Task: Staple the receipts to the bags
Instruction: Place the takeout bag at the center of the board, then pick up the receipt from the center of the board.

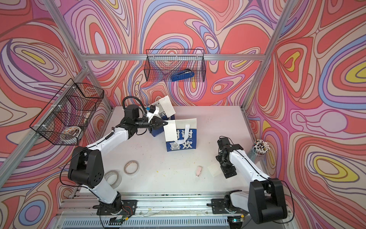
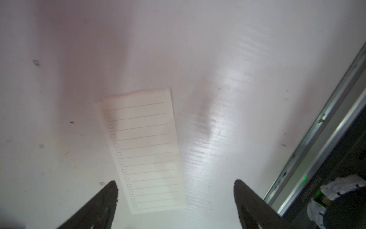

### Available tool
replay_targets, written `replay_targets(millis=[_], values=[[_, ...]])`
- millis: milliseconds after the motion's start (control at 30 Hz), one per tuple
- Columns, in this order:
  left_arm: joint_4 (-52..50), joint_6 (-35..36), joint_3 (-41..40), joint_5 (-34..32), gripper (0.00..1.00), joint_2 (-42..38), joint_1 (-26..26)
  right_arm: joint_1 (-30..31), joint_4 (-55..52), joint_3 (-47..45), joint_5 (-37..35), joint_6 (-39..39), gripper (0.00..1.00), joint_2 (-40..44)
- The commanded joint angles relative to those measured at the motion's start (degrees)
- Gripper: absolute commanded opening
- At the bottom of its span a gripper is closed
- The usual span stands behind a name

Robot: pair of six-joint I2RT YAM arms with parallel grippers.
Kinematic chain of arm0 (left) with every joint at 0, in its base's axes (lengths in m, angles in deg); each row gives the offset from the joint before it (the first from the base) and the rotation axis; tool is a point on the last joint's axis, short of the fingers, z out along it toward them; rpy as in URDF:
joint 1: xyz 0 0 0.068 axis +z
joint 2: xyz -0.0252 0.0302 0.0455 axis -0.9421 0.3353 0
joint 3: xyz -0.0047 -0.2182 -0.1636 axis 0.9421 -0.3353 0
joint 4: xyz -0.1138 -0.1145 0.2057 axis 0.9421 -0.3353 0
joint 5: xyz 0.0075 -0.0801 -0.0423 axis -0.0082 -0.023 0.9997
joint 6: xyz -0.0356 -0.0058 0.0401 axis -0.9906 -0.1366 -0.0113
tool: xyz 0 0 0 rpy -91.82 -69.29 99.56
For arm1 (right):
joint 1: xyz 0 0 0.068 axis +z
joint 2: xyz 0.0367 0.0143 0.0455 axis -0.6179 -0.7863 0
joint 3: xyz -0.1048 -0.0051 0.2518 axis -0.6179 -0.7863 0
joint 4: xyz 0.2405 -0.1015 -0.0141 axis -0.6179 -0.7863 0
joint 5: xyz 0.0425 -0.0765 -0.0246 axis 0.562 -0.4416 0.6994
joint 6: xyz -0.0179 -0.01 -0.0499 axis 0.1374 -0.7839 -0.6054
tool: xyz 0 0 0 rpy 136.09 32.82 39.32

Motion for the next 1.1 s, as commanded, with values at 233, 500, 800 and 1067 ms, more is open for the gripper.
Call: replay_targets(millis=[233, 500, 800, 1067], values=[[-16.18, 13.44, 3.47, -2.49, 0.35, -1.46, 0.13, -2.26, 1.92, 5.13, 8.98, 0.51, 0.97, -13.25], [-17.42, 14.47, 2.94, -4.08, 0.76, -4.19, 0.13, -2.25, 3.61, 5.39, 5.93, -1.01, 0.94, -19.04], [-18.32, 15.49, 0.77, -11.42, 1.0, -12.4, 0.57, -2.24, 13.83, -3.29, 5.26, 1.83, 0.74, -19.55], [-20.59, 17.12, -0.92, -16.58, 1.0, -18.86, 0.7, -2.19, 13.77, -5.41, 1.99, 2.18, 0.55, -15.97]])
